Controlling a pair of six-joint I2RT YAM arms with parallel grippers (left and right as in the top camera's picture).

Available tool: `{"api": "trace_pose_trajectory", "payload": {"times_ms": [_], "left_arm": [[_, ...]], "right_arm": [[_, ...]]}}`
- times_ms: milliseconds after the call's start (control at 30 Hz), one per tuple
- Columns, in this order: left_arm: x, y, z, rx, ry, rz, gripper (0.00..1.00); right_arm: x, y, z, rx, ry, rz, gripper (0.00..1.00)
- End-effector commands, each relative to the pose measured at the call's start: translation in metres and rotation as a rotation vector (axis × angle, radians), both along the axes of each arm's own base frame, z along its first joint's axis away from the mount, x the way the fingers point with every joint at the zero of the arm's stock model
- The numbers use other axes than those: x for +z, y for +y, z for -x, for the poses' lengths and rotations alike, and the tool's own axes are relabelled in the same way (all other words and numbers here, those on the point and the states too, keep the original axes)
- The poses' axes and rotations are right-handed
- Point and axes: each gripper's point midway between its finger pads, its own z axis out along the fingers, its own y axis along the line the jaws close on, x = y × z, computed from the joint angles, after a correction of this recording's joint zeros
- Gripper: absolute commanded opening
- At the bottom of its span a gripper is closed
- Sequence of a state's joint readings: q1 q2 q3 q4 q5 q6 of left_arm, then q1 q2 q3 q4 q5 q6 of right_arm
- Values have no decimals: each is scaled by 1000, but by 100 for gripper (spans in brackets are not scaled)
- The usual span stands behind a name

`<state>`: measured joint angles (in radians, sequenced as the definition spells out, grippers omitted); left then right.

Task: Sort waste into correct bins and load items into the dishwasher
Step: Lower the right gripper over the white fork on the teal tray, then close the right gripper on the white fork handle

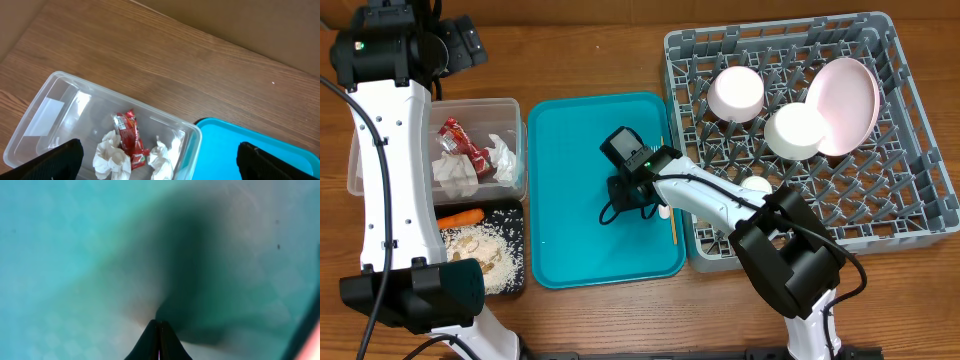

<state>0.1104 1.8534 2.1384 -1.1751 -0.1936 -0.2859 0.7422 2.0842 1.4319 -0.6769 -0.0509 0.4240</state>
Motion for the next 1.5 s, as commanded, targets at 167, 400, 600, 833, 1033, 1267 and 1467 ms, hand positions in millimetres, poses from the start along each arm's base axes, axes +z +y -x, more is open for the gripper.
{"api": "trace_pose_trajectory", "payload": {"times_ms": [167, 400, 600, 833, 1033, 1267, 1467], "left_arm": [[16, -2, 1, 1, -43, 7, 100], [16, -2, 1, 1, -43, 7, 100], [16, -2, 1, 1, -43, 7, 100], [16, -2, 1, 1, -43, 7, 100], [16, -2, 1, 1, -43, 7, 100], [16, -2, 1, 1, -43, 7, 100], [16, -2, 1, 1, -43, 7, 100]], "right_arm": [[19, -41, -20, -262, -158, 184, 4], [19, -41, -21, -263, -161, 185, 4], [25, -42, -22, -267, -173, 183, 4], [26, -43, -22, -267, -175, 185, 12], [26, -43, -21, -267, -174, 187, 15], [35, -56, -26, -287, -222, 240, 18], [36, -57, -27, -290, -228, 246, 20]]}}
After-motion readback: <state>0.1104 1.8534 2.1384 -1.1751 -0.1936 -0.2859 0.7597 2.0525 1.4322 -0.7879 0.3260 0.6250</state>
